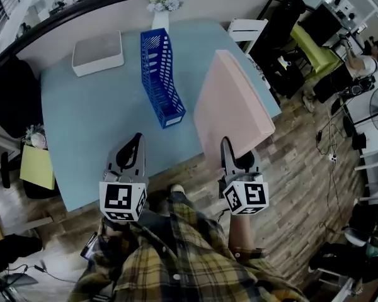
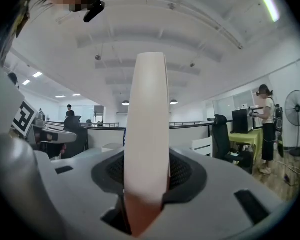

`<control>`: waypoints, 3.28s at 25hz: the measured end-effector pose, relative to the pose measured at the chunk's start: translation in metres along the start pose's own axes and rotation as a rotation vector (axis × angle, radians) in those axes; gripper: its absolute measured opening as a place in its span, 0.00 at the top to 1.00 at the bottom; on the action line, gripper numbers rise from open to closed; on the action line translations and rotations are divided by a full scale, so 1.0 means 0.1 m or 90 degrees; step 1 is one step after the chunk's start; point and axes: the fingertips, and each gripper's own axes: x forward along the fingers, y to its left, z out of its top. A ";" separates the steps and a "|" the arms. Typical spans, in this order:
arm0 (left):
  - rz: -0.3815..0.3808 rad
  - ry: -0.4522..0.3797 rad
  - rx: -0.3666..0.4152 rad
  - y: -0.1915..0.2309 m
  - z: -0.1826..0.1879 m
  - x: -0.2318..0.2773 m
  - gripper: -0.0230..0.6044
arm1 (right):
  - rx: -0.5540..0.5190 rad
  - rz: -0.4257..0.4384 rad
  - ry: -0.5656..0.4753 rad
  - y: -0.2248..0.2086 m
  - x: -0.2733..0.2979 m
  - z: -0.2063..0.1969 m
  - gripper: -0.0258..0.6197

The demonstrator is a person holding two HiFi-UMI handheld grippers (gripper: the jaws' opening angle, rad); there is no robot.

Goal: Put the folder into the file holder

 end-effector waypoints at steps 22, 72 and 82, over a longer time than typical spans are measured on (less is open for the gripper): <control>0.182 0.006 -0.007 -0.34 -0.01 0.02 0.98 | -0.001 0.181 0.005 -0.42 0.56 0.01 0.70; 0.157 -0.005 -0.025 -0.05 -0.03 -0.02 0.98 | -0.020 0.218 -0.097 0.45 0.78 0.71 0.70; 0.175 0.005 -0.033 0.03 -0.11 -0.10 0.98 | -0.005 0.211 -0.114 0.63 1.04 0.68 0.71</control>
